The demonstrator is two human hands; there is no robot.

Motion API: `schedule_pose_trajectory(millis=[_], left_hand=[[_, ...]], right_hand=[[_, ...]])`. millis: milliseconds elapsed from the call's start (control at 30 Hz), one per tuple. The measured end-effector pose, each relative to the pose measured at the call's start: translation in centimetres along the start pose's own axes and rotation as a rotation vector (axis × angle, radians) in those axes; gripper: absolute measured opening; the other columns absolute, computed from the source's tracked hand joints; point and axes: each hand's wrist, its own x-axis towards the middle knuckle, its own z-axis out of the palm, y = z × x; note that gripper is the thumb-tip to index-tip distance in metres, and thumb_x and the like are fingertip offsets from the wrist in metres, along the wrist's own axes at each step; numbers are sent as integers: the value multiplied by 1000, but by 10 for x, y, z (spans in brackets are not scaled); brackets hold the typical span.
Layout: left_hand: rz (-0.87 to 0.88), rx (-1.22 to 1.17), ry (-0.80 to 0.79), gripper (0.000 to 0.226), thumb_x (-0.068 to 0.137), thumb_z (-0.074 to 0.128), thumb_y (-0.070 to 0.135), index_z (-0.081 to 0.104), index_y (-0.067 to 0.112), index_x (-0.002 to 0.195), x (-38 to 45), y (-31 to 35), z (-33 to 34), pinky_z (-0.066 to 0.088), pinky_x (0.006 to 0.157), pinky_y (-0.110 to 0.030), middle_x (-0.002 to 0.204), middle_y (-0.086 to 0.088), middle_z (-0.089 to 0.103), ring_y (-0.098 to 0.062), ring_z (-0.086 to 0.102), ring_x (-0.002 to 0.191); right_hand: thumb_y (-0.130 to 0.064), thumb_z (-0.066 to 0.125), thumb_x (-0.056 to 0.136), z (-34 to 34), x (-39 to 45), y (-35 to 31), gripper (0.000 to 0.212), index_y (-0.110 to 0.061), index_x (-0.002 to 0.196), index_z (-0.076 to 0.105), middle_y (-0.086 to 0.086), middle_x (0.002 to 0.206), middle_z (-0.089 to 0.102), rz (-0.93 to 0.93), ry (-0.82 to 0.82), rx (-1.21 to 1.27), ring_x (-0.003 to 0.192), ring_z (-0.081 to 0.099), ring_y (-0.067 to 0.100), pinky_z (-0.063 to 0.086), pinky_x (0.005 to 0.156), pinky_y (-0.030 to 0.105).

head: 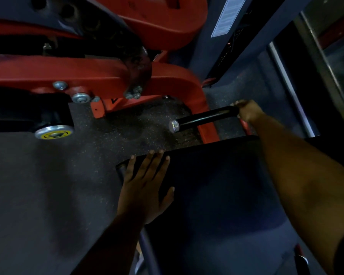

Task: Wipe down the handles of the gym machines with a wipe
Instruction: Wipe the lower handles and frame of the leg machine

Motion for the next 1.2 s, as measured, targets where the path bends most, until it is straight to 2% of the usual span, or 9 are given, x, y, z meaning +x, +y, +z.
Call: schedule_pose_trajectory(millis=[133,333,433,633,733,833,1000,1133,1200], left_hand=[[4,3,-5,79,93,45,60,35,19,160,0,0,-1,17,123,-61,168,-4,28,-23,21,157],[11,-10,-7,79,93,45,60,36,18,159,0,0,-4,13,124,-59,168,-5,29,-24,24,156],[20,-20,0,77,93,47,59,40,17,157,1,0,-6,12,125,-59,165,-6,34,-25,26,155],[10,17,-69,77,92,46,62,40,21,157,3,1,-9,2,125,-57,160,-5,42,-27,30,152],[17,-22,-4,76,92,48,57,44,17,156,1,2,-8,12,124,-59,163,-7,39,-28,33,152],[31,-29,25,76,93,47,56,41,16,157,1,1,-6,12,124,-60,166,-6,32,-26,26,155],[27,9,4,78,92,47,57,39,17,158,1,1,-3,10,125,-59,167,-5,29,-24,24,156],[36,10,24,78,93,46,57,38,17,158,0,-1,0,10,125,-59,167,-6,30,-24,25,156],[39,-14,36,77,93,45,57,39,18,158,-1,-1,0,6,126,-57,167,-5,31,-24,25,156]], right_hand=[[-20,46,106,-11,0,-11,28,-11,99,71,9,100,67,-85,35,22,96,64,25,45,71,16],[-22,42,107,4,-40,-93,30,-4,110,66,17,108,68,-164,79,-102,97,67,33,53,84,41],[-26,39,108,34,-83,-144,27,-17,108,64,5,95,67,-93,211,33,82,64,18,54,72,36],[-5,52,102,73,-135,-198,26,-10,121,68,1,117,72,-449,327,579,112,65,14,53,98,30],[-3,46,105,60,-119,-152,25,-4,114,69,-3,112,70,-255,560,1067,108,66,4,53,94,25],[-23,48,104,47,-83,-80,27,-8,116,68,5,106,70,161,887,1356,98,68,15,54,97,44],[-49,74,86,75,-23,-24,53,-7,118,68,14,108,71,429,674,1706,104,69,35,55,98,53],[-37,50,93,51,-47,-72,41,-10,119,63,-1,93,62,548,560,1758,94,65,24,58,75,31],[-32,45,102,54,-47,-86,38,-8,125,65,6,111,66,661,633,1800,108,65,26,55,94,31]])
